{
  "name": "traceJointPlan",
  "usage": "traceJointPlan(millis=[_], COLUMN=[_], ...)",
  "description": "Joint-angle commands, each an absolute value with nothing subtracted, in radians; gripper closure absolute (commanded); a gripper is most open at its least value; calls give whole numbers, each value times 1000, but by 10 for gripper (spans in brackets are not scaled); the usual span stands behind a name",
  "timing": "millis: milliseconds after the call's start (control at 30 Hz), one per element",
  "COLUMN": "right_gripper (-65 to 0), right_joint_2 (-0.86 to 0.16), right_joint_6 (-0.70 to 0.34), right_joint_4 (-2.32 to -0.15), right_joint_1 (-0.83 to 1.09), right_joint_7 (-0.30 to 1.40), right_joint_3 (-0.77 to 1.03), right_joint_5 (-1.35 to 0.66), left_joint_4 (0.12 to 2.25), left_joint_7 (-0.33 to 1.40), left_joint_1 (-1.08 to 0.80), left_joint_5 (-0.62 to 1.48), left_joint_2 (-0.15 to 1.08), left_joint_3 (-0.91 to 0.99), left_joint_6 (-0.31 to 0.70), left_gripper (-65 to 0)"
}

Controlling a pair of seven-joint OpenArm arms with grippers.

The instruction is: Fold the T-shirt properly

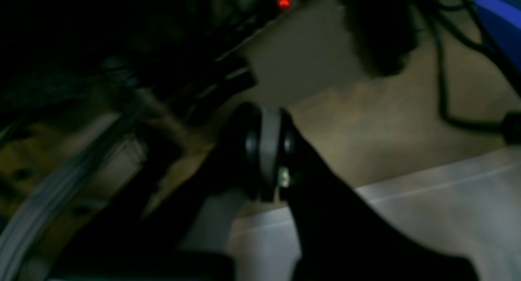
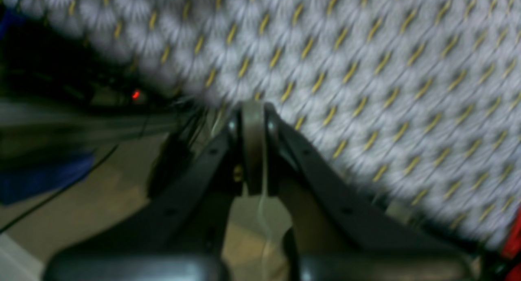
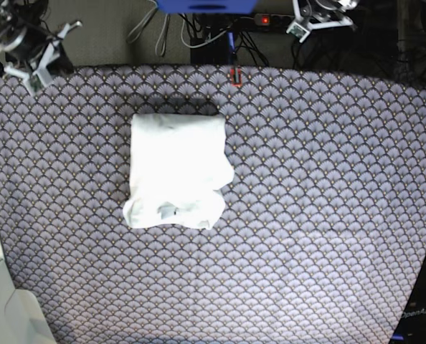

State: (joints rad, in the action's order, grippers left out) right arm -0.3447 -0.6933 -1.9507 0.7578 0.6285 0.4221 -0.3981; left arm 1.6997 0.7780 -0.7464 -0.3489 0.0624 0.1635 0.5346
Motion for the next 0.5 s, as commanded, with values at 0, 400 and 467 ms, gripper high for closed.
traceJointPlan(millis=[0, 400, 467], right_gripper=[0, 0, 0], right_joint_2=[-328, -73, -71], right_joint_6=[-698, -698, -698], right_joint_4=[-1965, -1451, -1322], right_joint_1=[782, 667, 619], right_joint_7=[596, 314, 274], right_joint_3=[437, 441, 441], right_joint_5=[-369, 73, 114], left_joint_4=[1650, 943, 763], left_joint_7=[742, 493, 444], left_joint_1=[-746, -433, -335], left_joint_5=[-346, -183, -182], left_joint_2=[62, 93, 104], left_joint_3=[168, 162, 160], left_joint_6=[535, 389, 366], left_gripper=[-4, -4, -4])
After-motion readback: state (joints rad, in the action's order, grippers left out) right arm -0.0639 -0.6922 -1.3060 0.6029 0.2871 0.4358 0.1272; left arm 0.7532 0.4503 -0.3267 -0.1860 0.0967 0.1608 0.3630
